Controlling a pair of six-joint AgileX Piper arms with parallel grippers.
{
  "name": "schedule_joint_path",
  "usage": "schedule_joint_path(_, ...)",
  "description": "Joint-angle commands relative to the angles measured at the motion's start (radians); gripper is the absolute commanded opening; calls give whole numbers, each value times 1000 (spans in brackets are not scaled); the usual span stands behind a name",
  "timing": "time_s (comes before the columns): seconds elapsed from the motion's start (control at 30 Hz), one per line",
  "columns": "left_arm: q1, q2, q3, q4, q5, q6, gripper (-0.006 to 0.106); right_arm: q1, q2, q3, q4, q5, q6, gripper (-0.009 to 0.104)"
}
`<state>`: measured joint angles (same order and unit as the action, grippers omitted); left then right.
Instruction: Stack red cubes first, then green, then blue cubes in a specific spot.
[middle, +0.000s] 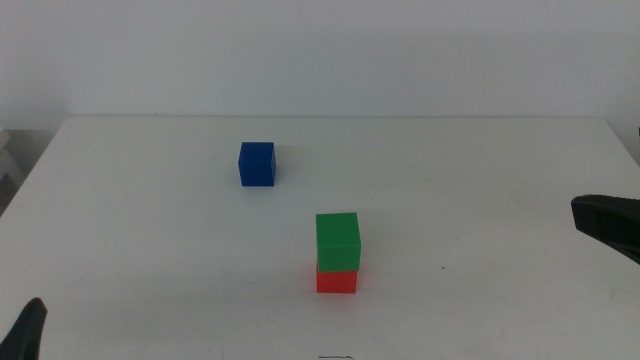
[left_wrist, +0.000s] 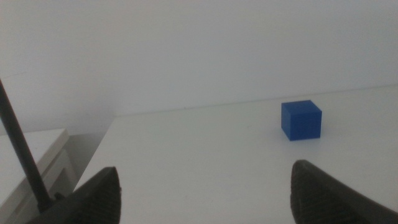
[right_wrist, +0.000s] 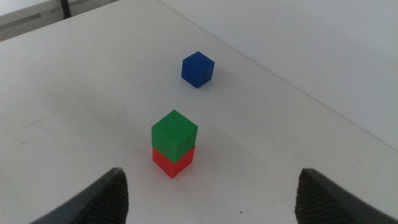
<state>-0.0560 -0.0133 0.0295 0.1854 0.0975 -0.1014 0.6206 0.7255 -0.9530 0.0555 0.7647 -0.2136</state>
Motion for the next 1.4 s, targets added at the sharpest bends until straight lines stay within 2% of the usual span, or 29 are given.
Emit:
schedule_joint_path(0.0,0,-19,-8,7,-50,-5,94,-7,-2,-23,-1,-73,-9,84)
schedule_joint_path(0.13,-4,111,-125,3,0,-7,94,-7,-1,-23,-5,-73,-9,84)
schedule_joint_path(0.37,-5,525,-565,0,308,-2,94,-7,-1,-23,-5,-73,-9,84)
schedule_joint_path(0.6,-5,814,-879,-107,608,-2,94,-7,-1,-23,-5,-73,-9,84)
schedule_joint_path(0.77,-20,997,-1021,-185,647,-3,94,-7,-1,-23,-5,-73,-9,84)
schedule_joint_path(1.13,-155,1480,-1429,-143,794,-31,94,-7,-1,-23,-8,-72,-9,84)
schedule_joint_path(1.37,-177,1840,-1766,-229,919,-26,94,-7,-1,-23,-8,-72,-9,84)
